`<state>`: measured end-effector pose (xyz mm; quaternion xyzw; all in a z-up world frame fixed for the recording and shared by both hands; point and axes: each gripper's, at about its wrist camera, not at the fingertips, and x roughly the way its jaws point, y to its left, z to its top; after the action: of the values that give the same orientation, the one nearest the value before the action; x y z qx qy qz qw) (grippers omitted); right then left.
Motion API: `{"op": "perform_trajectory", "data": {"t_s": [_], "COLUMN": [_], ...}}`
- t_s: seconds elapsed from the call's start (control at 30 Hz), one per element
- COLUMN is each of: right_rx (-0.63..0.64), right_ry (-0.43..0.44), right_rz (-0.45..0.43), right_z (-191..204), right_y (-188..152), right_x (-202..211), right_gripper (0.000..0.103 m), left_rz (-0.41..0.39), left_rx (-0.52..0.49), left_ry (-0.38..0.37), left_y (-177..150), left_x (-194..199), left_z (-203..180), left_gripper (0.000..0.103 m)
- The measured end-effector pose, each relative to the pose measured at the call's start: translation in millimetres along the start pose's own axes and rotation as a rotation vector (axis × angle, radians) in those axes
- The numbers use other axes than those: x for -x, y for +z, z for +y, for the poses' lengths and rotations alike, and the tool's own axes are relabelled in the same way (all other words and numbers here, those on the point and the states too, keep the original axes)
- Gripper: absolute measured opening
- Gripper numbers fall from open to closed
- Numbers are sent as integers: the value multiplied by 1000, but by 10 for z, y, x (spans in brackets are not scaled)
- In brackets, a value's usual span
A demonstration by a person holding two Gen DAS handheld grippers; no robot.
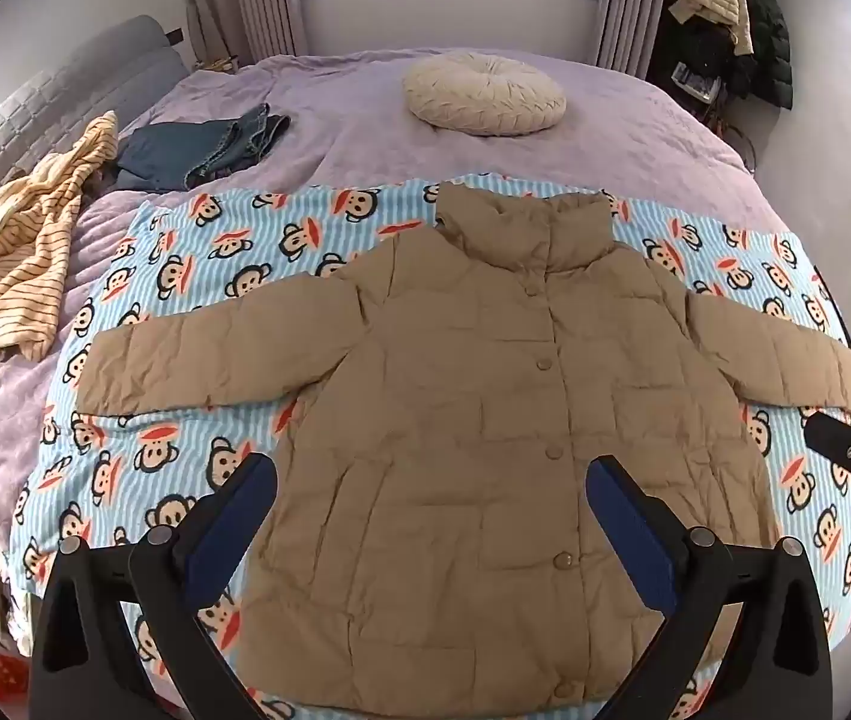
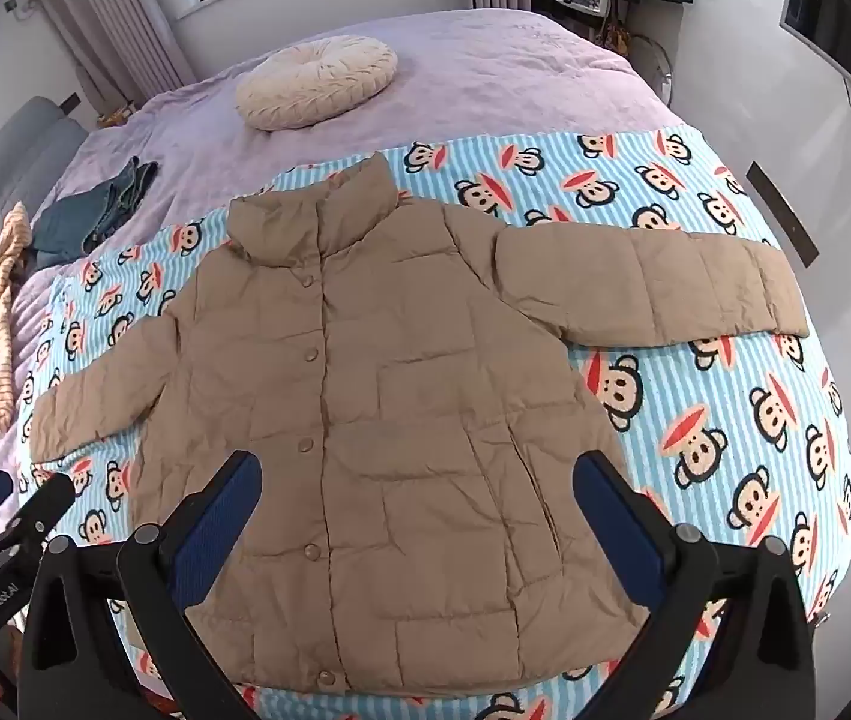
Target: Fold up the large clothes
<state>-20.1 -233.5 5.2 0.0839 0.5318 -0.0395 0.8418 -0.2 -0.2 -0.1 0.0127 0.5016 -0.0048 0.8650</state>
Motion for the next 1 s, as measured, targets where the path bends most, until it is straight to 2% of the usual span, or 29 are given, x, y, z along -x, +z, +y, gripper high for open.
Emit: {"op": "perform_trajectory", "data": {"t_s": [0.17,0.2,0.37,1.0], "right_rx": [-8,30,39,35], "right_ry": [1,-25,-39,-25], "right_rz": [-16,3,-2,-12], "right_z": [-65,0,87,82], "right_y": [-10,44,26,-5], "right_x": [46,23,-16,9], "right_gripper": [103,103,103,103], "left_rz": [16,3,4,5], "left_rx": [12,21,38,40], "left_ry": [9,2,-6,-8], "left_y": [73,77,35,2], "left_x": [12,41,20,14], "left_z": [-49,-31,83,107], "left_gripper": [103,103,103,103]}}
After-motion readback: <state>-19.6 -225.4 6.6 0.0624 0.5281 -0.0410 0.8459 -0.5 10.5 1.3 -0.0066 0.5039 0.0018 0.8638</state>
